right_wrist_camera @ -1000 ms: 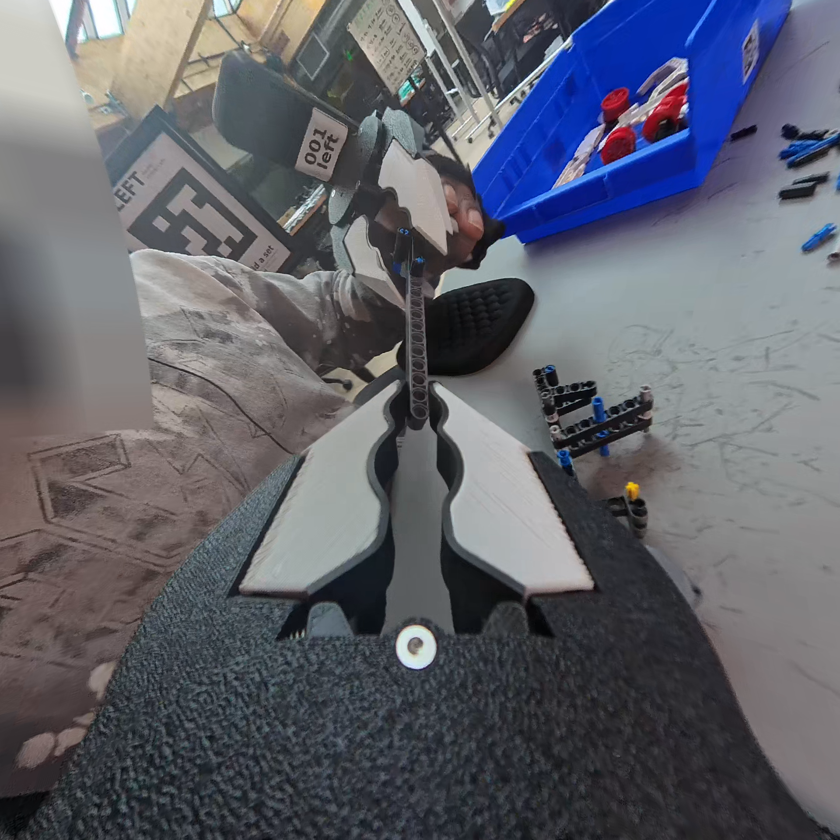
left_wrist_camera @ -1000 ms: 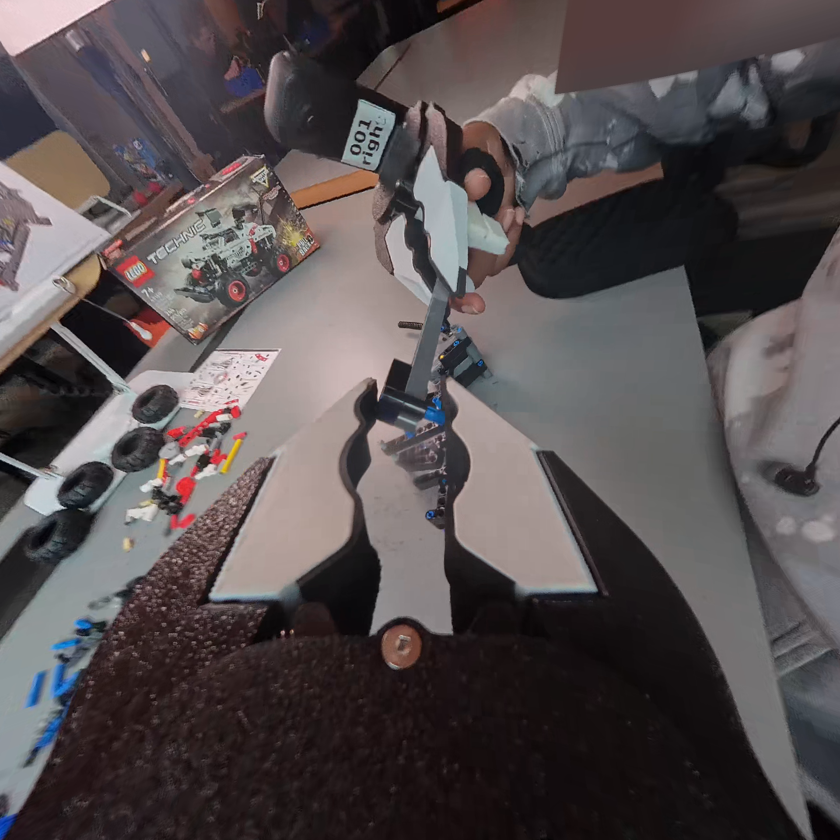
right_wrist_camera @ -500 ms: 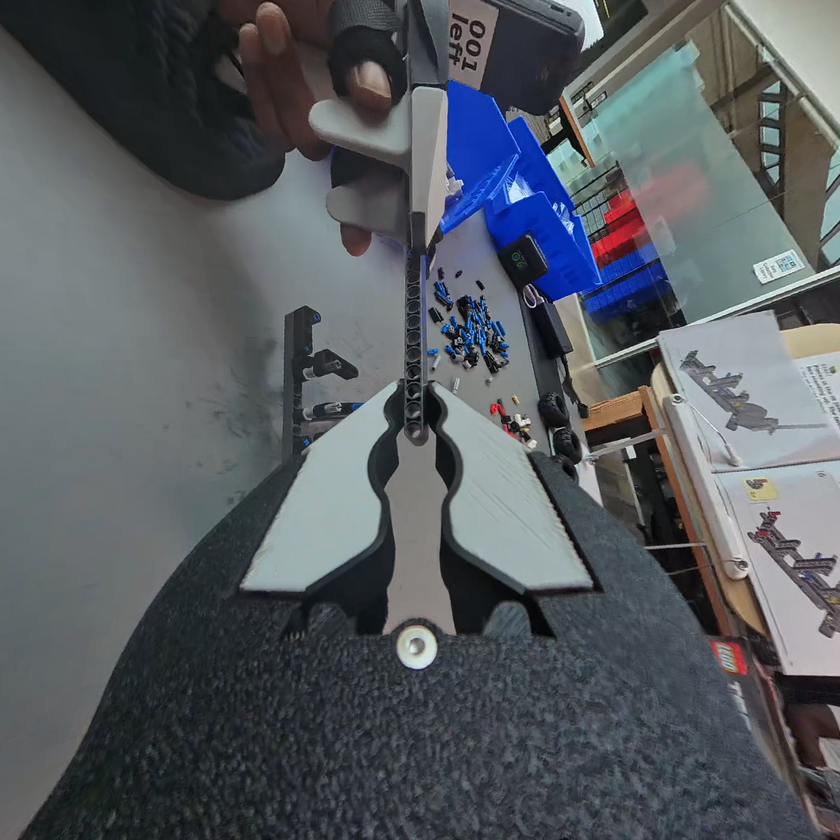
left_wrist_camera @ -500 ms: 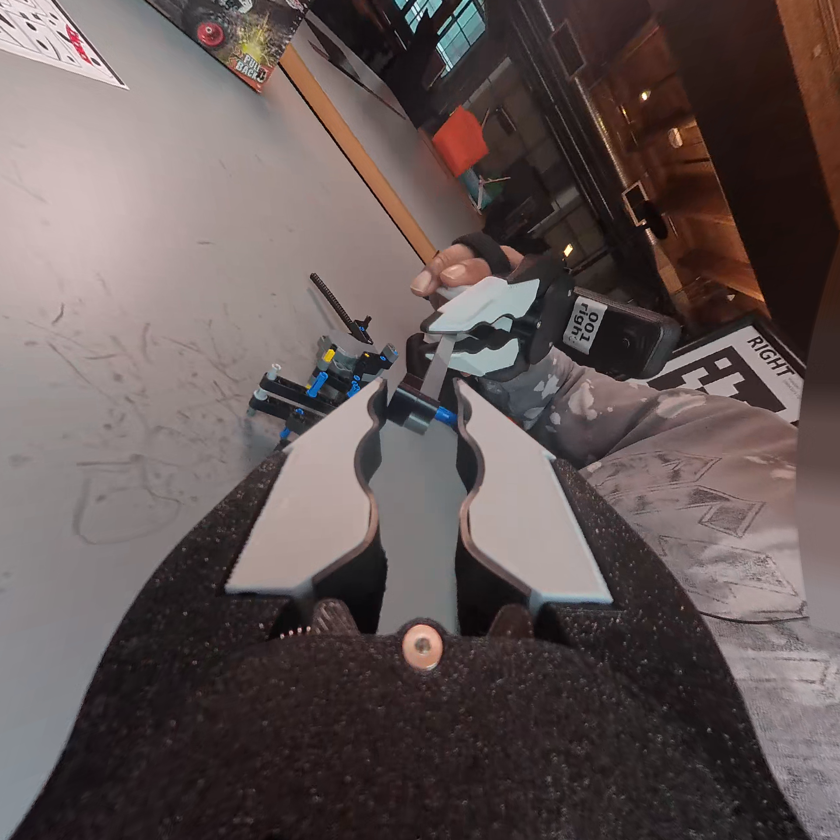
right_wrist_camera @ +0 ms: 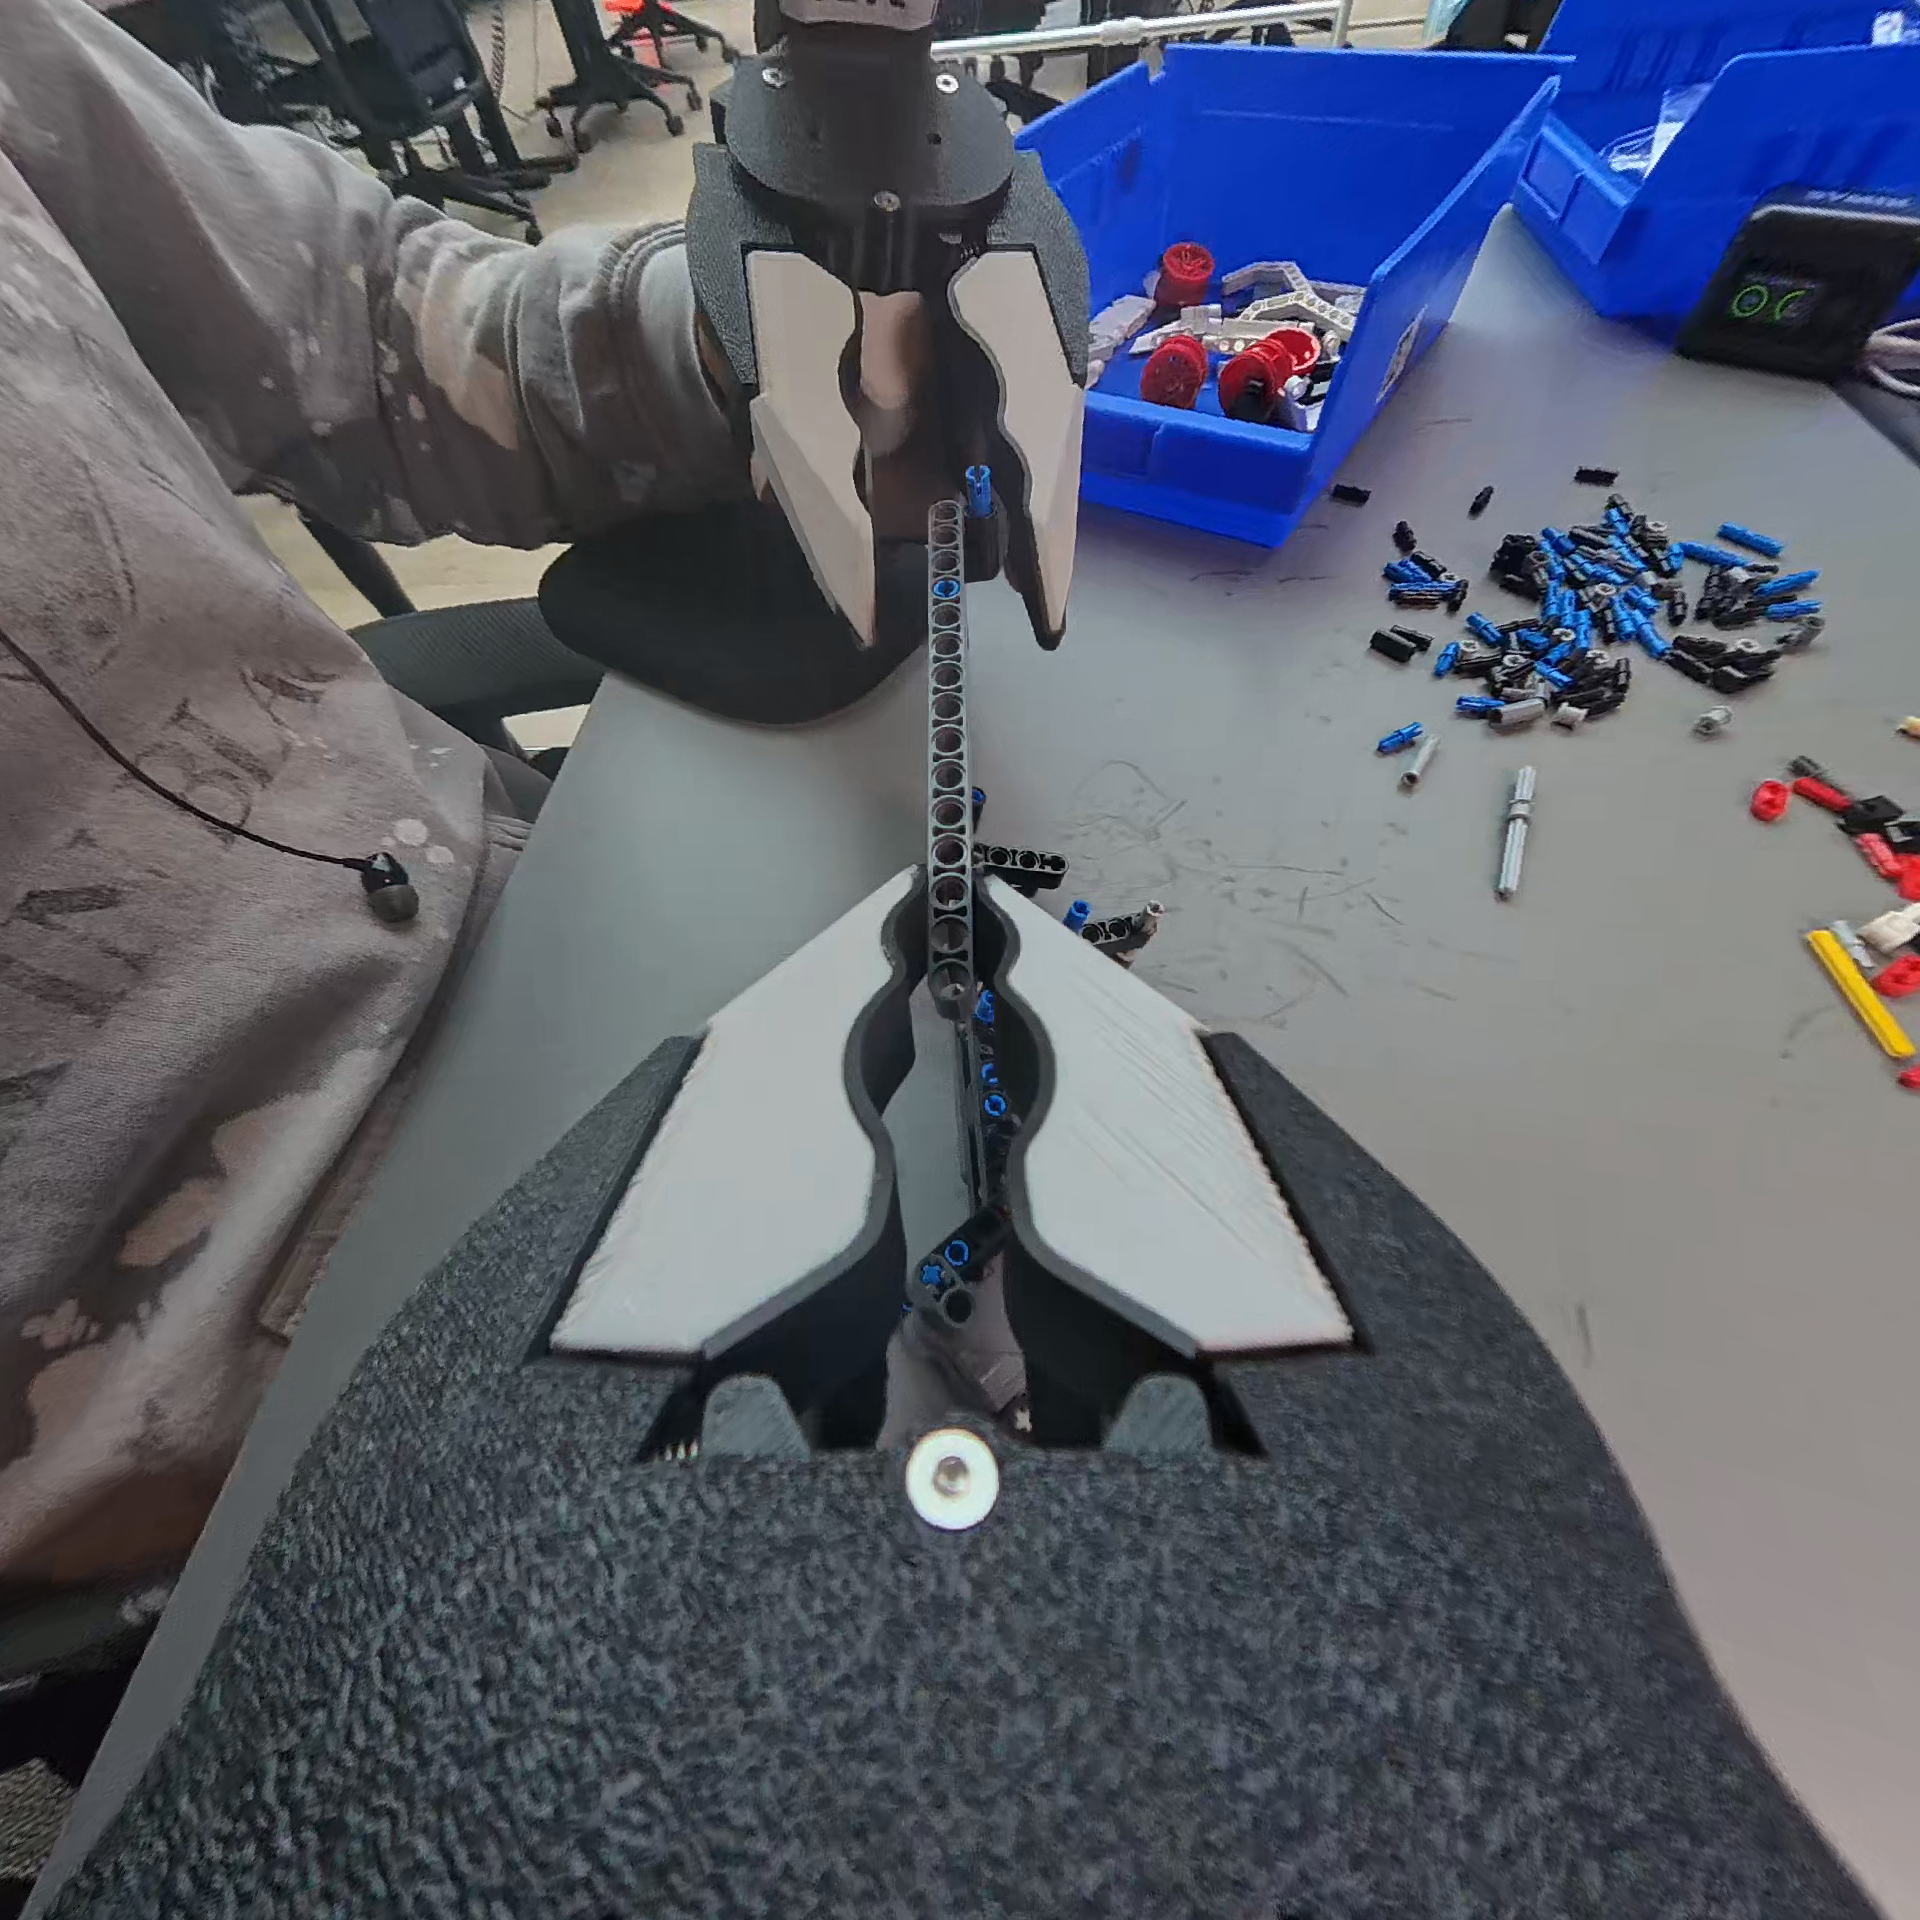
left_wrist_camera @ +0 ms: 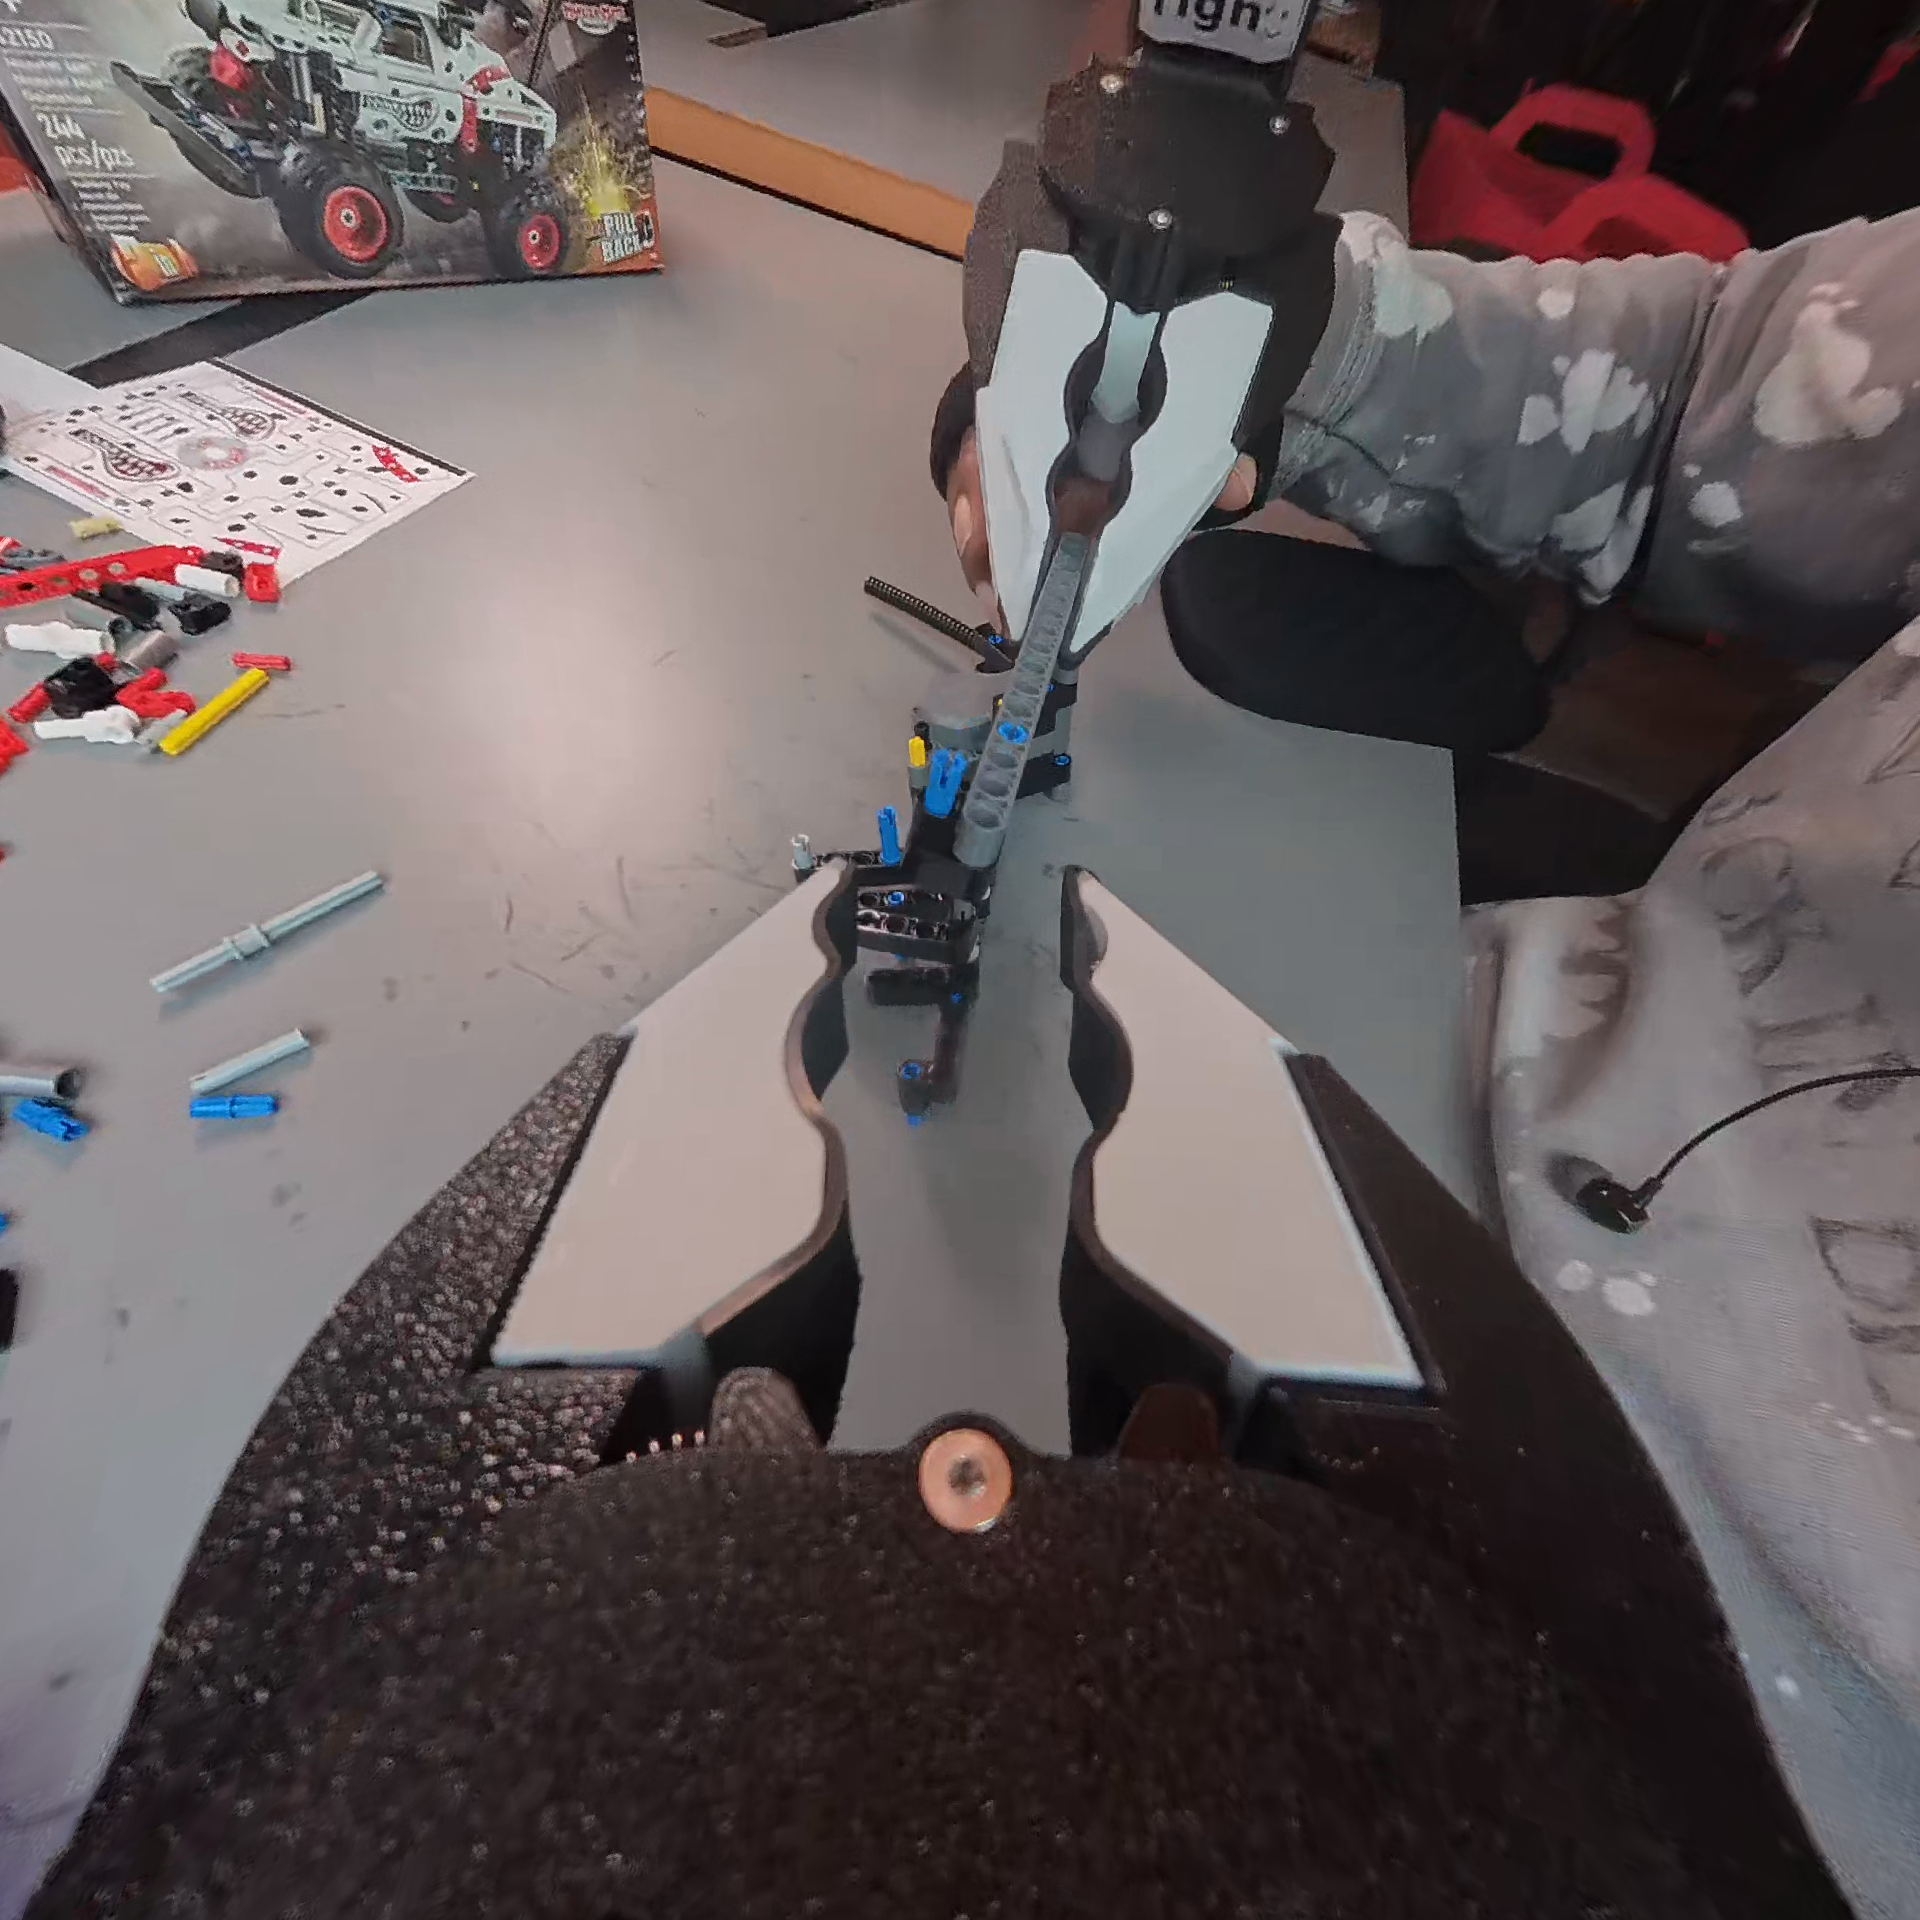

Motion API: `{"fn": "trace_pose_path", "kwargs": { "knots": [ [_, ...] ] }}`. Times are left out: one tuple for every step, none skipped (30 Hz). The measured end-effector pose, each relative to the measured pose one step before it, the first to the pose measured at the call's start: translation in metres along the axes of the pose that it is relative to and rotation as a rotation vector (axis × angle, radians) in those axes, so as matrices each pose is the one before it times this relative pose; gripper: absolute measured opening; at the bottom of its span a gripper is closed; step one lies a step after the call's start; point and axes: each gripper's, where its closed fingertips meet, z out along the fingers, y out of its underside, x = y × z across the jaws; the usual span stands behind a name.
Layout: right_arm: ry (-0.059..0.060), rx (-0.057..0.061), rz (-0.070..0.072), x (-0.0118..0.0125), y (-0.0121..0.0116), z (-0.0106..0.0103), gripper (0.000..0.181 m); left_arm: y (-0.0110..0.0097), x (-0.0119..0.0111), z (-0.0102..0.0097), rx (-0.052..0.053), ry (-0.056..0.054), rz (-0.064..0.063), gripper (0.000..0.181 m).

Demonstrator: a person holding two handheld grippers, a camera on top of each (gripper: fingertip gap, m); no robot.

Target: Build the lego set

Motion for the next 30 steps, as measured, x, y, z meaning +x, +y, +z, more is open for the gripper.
{"fn": "trace_pose_path", "kwargs": {
  "knots": [
    [-0.0199,0.0028,0.0107,-0.00105,-0.00045,0.00024,0.007,-0.00326,0.00175,0.00278,0.0052,0.0082,0.0196,0.039],
    [-0.0116,0.0013,0.0110,0.00000,-0.00027,0.00015,0.007,-0.00315,0.00237,0.00250,0.0025,0.0144,0.0166,0.032],
    [-0.0173,-0.0044,0.0106,-0.00090,0.00084,-0.00003,0.007,-0.00257,0.00104,0.00217,-0.0017,0.0060,0.0166,0.025],
    [-0.0034,-0.0030,0.0103,0.00110,0.00109,-0.00077,0.007,-0.00121,-0.00179,0.00171,-0.0080,-0.0083,0.0146,0.021],
    [0.0004,0.0028,0.0073,0.00151,0.00067,-0.00139,0.007,-0.00039,-0.00078,0.00128,-0.0089,0.0032,-0.0006,0.020],
    [-0.0104,0.0054,0.0142,-0.00040,0.00028,-0.00128,0.007,-0.00017,0.00087,0.00135,-0.0053,0.0167,-0.0153,0.020],
    [0.0010,-0.0011,0.0105,0.00084,0.00132,-0.00083,0.007,-0.00012,-0.00019,0.00140,-0.0005,0.0094,-0.0249,0.020],
    [0.0070,-0.0044,-0.0015,0.00110,0.00157,-0.00073,0.007,0.00045,-0.00083,0.00160,0.0032,0.0032,-0.0181,0.019],
    [0.0151,-0.0026,-0.0105,0.00180,0.00105,-0.00084,0.007,0.00115,-0.00050,0.00177,0.0034,0.0023,-0.0133,0.019],
    [0.0221,-0.0024,-0.0177,0.00258,0.00096,-0.00106,0.009,0.00131,0.00093,0.00175,0.0024,0.0122,-0.0219,0.019],
    [0.0220,-0.0102,-0.0263,0.00192,0.00203,-0.00083,0.010,0.00157,0.00077,0.00145,0.0015,0.0142,-0.0237,0.018],
    [0.0286,-0.0224,-0.0400,0.00191,0.00359,-0.00047,0.015,0.00191,-0.00142,0.00081,-0.0014,0.0019,-0.0220,0.018],
    [0.0295,-0.0168,-0.0501,0.00064,0.00223,-0.00051,0.018,0.00218,-0.00245,0.00015,-0.0033,-0.0039,-0.0214,0.018],
    [0.0317,-0.0094,-0.0532,-0.00026,0.00048,-0.00068,0.022,0.00174,-0.00125,-0.00026,-0.0024,0.0036,-0.0231,0.018],
    [0.0434,-0.0237,-0.0597,0.00082,0.00195,-0.00016,0.026,0.00143,-0.00052,-0.00028,-0.0017,0.0058,-0.0268,0.018],
    [0.0443,-0.0422,-0.0681,0.00018,0.00440,0.00070,0.029,0.00226,-0.00106,-0.00023,-0.0066,-0.0022,-0.0129,0.018],
    [0.0347,-0.0435,-0.0602,-0.00124,0.00474,0.00137,0.029,0.00358,-0.00128,0.00012,-0.0135,-0.0112,0.0119,0.018],
    [0.0145,-0.0304,-0.0322,-0.00304,0.00309,0.00169,0.026,0.00400,-0.00041,0.00038,-0.0149,-0.0130,0.0304,0.018],
    [0.0068,-0.0221,-0.0024,-0.00182,0.00277,0.00163,0.021,0.00381,0.00058,0.00075,-0.0165,-0.0079,0.0252,0.018],
    [0.0037,-0.0143,0.0128,-0.00018,0.00251,0.00125,0.018,0.00290,0.00099,0.00089,-0.0124,-0.0044,0.0180,0.018],
    [-0.0041,-0.0007,0.0185,0.00041,0.00152,0.00022,0.015,0.00185,0.00058,0.00075,-0.0079,-0.0038,0.0143,0.018],
    [-0.0102,0.0052,0.0243,0.00068,0.00080,-0.00072,0.010,0.00086,0.00040,0.00049,-0.0048,-0.0013,0.0121,0.018],
    [-0.0220,0.0025,0.0308,-0.00017,0.00083,-0.00064,0.010,-0.00002,-0.00038,0.00029,-0.0009,-0.0040,0.0063,0.018],
    [-0.0298,-0.0045,0.0328,-0.00120,0.00095,-0.00012,0.010,-0.00022,0.00048,0.00047,-0.0021,0.0033,0.0027,0.018],
    [-0.0217,-0.0092,0.0219,-0.00022,0.00114,0.00041,0.010,0.00010,0.00023,0.00066,-0.0046,0.0036,0.0031,0.018],
    [-0.0132,-0.0076,0.0120,0.00042,0.00096,0.00061,0.009,0.00089,-0.00061,0.00064,-0.0088,-0.0016,0.0054,0.018],
    [-0.0210,-0.0091,0.0100,-0.00119,0.00097,0.00062,0.009,0.00090,-0.00063,0.00041,-0.0098,-0.0002,0.0041,0.018],
    [-0.0188,-0.0090,0.0108,-0.00142,0.00069,0.00045,0.009,0.00106,-0.00001,0.00032,-0.0104,0.0041,0.0005,0.019],
    [-0.0118,-0.0073,0.0102,-0.00061,0.00048,0.00060,0.009,0.00090,0.00001,0.00000,-0.0109,0.0014,0.0001,0.019],
    [-0.0107,-0.0048,0.0064,-0.00072,0.00023,0.00036,0.009,0.00056,-0.00003,-0.00028,-0.0092,-0.0029,0.0065,0.019]
  ]
}}
